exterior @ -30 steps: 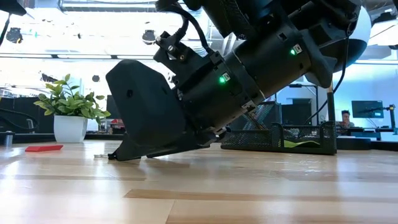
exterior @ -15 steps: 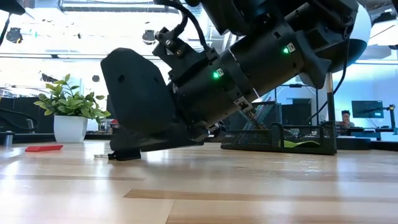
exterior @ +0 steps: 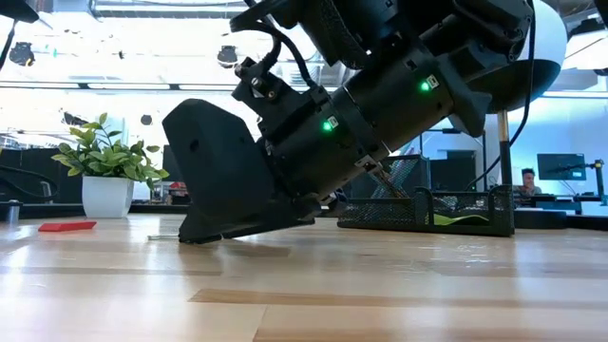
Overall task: Pick and place office supplies into organizer
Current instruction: Put the right black binder clip into the desk organizer
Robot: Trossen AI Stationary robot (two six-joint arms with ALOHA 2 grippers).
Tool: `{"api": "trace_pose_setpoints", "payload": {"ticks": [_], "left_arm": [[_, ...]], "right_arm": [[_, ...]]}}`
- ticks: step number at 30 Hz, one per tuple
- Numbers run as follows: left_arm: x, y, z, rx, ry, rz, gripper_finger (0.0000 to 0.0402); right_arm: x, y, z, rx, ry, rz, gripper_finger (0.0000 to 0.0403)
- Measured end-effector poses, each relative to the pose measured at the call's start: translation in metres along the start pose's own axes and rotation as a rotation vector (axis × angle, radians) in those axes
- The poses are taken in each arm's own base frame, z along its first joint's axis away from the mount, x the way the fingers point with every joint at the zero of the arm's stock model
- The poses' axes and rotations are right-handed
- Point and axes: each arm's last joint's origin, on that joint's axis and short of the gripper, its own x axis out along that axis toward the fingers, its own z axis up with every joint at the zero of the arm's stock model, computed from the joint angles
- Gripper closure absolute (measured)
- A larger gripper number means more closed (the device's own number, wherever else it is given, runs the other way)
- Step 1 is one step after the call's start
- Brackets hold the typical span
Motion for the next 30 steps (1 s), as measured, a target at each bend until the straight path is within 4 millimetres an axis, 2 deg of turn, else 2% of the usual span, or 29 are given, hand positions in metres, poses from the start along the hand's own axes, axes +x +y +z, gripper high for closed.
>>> {"api": "trace_pose_setpoints", "payload": {"ticks": [4, 12, 16, 22, 27, 30], "left_arm": [[0.000, 0.000, 0.000, 0.003, 0.000, 0.000, 0.0248], [0.000, 0.000, 0.000, 0.002, 0.000, -0.002, 0.0248], [0.000, 0.000, 0.000, 0.002, 0.000, -0.002, 0.0248], [0.000, 0.000, -0.001, 0.004, 0.039, 0.003, 0.0248], [0.001, -0.001, -0.002, 0.010, 0.041, 0.008, 0.0248], [0.001, -0.003, -0.004, 0.016, 0.042, 0.012, 0.0248]], "right_arm": [[0.001, -0.001, 0.000, -0.053, 0.004, -0.002, 0.0205], [0.001, 0.000, 0.002, -0.073, 0.003, 0.040, 0.0285], [0.001, 0.001, 0.002, -0.063, 0.002, 0.043, 0.0284], [-0.004, 0.003, 0.004, -0.040, -0.007, 0.031, 0.0260], [-0.014, 0.003, 0.020, -0.019, -0.043, 0.027, 0.0286], [-0.023, 0.002, 0.033, -0.010, -0.072, -0.005, 0.0288]]}}
